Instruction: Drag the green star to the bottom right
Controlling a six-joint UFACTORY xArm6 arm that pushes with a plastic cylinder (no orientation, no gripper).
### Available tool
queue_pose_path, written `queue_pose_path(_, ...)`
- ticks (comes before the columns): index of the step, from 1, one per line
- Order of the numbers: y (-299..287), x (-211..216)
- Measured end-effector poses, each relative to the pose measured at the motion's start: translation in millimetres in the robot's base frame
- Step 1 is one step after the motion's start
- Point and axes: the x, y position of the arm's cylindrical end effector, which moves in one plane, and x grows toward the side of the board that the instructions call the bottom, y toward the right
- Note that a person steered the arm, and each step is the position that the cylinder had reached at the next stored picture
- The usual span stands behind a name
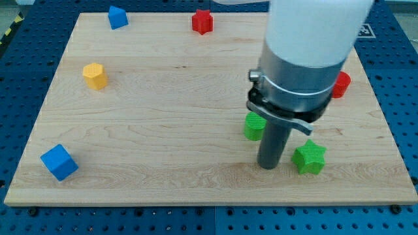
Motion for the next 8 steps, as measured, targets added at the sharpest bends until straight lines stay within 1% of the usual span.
queue_pose_path(3, 82.8, 0.0)
queue_pose_path(5, 119.3, 1.4)
queue_pose_path(7, 85.5, -1.9)
queue_pose_path(8, 70.7, -33.1)
